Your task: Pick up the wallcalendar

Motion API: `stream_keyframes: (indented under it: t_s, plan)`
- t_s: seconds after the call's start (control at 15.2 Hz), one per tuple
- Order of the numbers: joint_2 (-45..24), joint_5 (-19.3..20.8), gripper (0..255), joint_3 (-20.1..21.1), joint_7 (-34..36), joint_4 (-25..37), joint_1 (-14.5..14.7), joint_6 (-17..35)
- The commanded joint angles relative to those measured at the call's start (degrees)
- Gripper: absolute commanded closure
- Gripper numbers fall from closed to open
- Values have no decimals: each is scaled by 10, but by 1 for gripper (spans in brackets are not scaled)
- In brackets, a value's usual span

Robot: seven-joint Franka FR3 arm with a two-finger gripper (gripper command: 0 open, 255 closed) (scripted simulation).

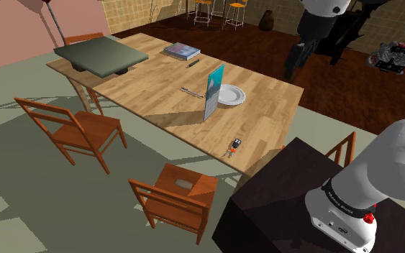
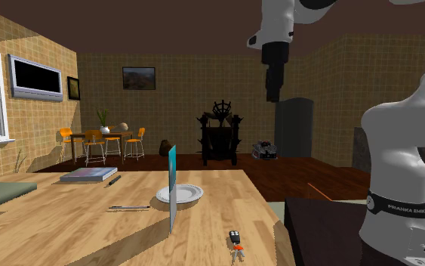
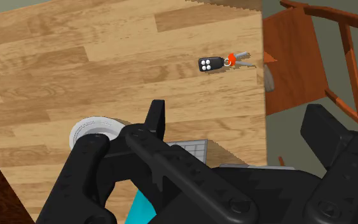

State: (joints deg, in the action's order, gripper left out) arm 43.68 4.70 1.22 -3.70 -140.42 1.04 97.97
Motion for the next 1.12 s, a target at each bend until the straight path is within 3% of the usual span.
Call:
stream_keyframes:
  t_s: [0.0, 0.53, 1.06]
  plan:
    - [0, 0, 0, 0, 0, 0, 0, 0]
    - [-193, -54, 0, 54, 190, 96, -30, 69]
    - [-387, -77, 0, 72, 359, 235, -52, 107]
